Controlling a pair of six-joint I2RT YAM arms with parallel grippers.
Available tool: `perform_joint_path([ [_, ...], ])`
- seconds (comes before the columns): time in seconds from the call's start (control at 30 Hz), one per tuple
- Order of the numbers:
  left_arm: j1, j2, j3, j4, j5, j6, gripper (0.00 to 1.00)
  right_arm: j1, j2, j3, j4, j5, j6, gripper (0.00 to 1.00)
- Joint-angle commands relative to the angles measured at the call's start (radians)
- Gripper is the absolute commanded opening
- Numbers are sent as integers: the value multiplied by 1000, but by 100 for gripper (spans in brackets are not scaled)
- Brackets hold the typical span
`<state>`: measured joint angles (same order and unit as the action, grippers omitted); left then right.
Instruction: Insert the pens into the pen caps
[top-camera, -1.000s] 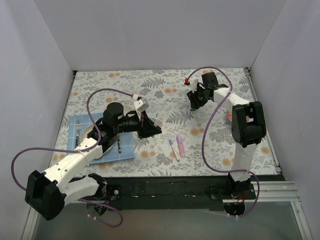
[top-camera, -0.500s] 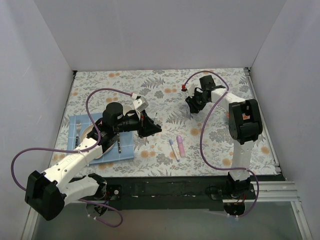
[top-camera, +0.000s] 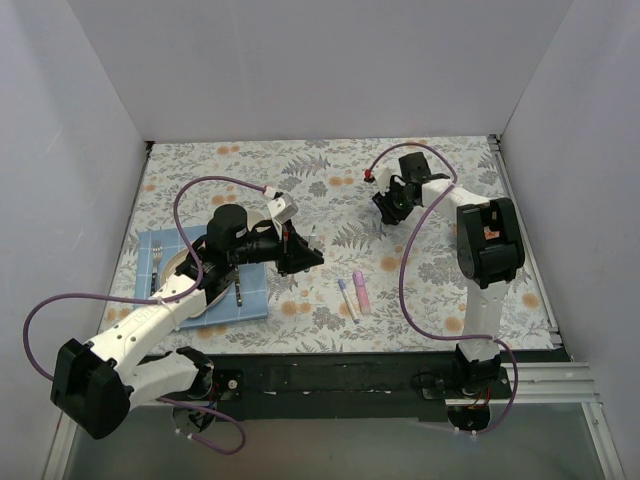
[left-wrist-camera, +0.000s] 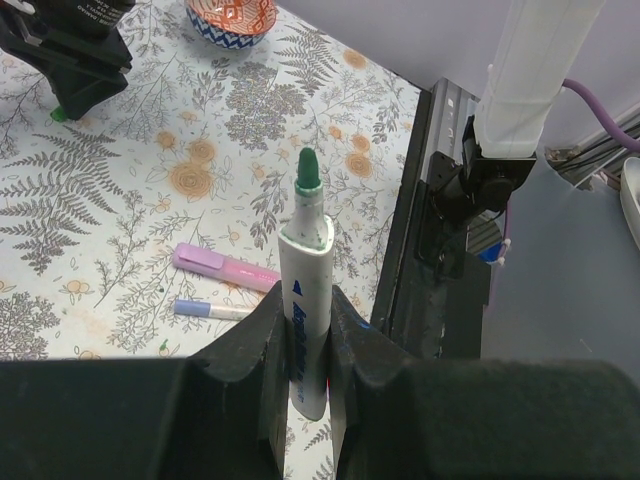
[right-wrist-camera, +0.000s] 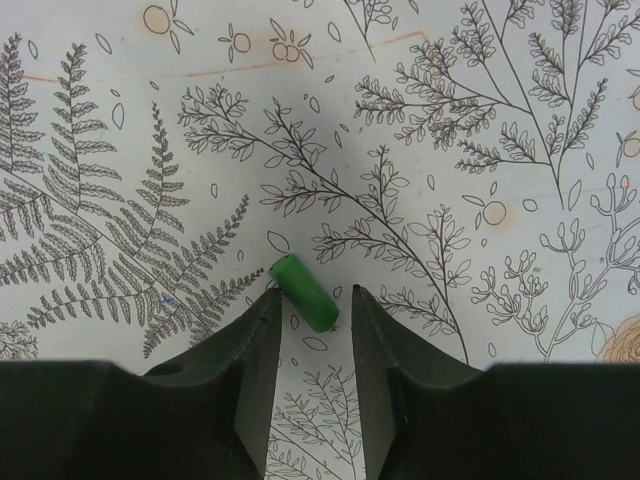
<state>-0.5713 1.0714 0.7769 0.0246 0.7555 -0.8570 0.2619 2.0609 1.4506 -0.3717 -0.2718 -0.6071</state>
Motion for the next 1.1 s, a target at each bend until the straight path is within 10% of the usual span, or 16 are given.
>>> perform_joint_path([
  [0.0, 2, -37, -5, 20, 7, 3, 0, 14, -16, -38, 20, 80, 33, 40],
  [0.5, 2, -79, -22, 32, -42, -1, 0, 146, -82, -98, -2, 178, 311, 6],
  [1.07, 1, -166, -47, 46, -185, 7, 0, 339, -400, -440, -194, 482, 918, 6],
])
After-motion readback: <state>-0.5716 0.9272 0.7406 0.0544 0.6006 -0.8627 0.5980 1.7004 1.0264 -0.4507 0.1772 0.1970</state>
